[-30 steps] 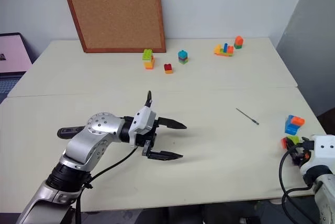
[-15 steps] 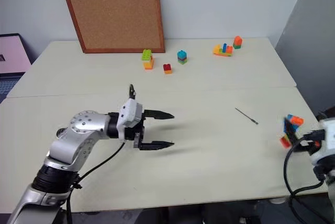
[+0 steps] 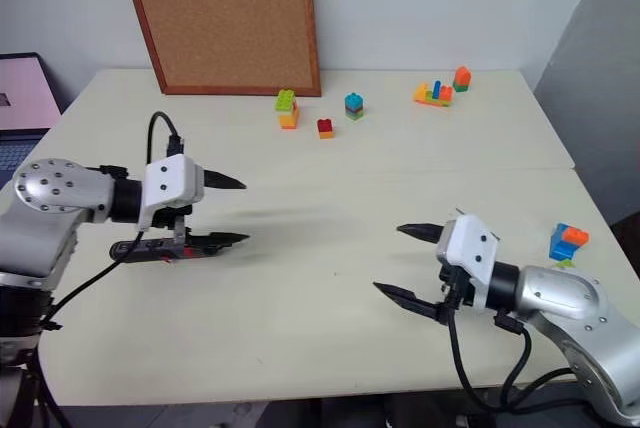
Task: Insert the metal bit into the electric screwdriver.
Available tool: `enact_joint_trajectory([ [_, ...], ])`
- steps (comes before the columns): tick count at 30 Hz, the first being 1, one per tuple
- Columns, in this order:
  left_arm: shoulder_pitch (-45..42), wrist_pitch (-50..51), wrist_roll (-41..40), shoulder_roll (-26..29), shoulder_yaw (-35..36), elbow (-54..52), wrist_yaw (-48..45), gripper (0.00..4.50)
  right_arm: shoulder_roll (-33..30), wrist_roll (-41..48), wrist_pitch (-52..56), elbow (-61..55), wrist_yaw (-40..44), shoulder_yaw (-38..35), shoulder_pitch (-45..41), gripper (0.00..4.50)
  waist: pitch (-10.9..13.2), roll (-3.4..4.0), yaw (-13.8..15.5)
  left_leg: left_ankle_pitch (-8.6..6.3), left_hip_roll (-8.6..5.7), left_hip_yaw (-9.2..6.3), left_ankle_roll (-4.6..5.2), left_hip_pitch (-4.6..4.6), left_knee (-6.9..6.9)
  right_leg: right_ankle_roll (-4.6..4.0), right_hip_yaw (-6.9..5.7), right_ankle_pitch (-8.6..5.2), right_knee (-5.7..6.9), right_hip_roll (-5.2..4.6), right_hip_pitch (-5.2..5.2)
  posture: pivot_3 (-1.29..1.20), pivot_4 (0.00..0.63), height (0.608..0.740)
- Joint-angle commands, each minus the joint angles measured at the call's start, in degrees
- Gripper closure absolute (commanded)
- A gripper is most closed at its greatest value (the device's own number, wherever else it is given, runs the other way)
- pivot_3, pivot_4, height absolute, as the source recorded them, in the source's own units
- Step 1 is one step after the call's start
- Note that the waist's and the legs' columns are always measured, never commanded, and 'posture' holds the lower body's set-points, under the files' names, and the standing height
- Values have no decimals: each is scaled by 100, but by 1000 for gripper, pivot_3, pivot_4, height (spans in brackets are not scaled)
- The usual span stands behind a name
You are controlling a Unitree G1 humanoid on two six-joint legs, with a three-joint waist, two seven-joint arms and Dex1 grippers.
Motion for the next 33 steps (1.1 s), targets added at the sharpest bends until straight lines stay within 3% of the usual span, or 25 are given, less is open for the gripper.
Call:
enact_joint_trajectory([
  [1, -170, -54, 388, 575, 87, 418, -246, 0, 64, -323, -329, 240, 211, 401, -162, 22, 2, -3, -4, 0, 0, 2, 0, -1, -1, 0, 2, 0, 0, 0, -3, 0, 150, 740],
  [6, -487, -544, 998, 779, -387, 974, -628, 0, 347, -573, -511, 351, 188, 855, -260, 22, 1, -5, 14, 0, 0, 8, 1, -16, 0, 0, 1, 0, 14, 0, -25, 0, 150, 740],
  [15, -943, -960, 1820, 482, -1199, 1852, -1209, 0, 804, -855, -575, 424, 146, 1447, -500, 22, 0, -6, -3, 0, 1, 9, 1, -7, 3, -1, 2, -1, 40, 5, -29, 0, 150, 740],
  [32, -1079, -1244, 2262, -156, -1343, 2564, -961, 0, 936, -780, -322, 254, 136, 1554, -645, 22, -1, -8, -2, 0, 5, 5, 1, -8, 9, -2, 1, 0, 45, 5, -29, 0, 150, 740],
  [33, -1108, -1273, 2294, -206, -1367, 2619, -947, 188, 936, -769, -305, 250, 134, 1544, -653, 7, -1, -8, -2, 0, 4, 5, 1, -8, 10, -2, 0, 0, 46, 4, -29, 0, 150, 740],
])
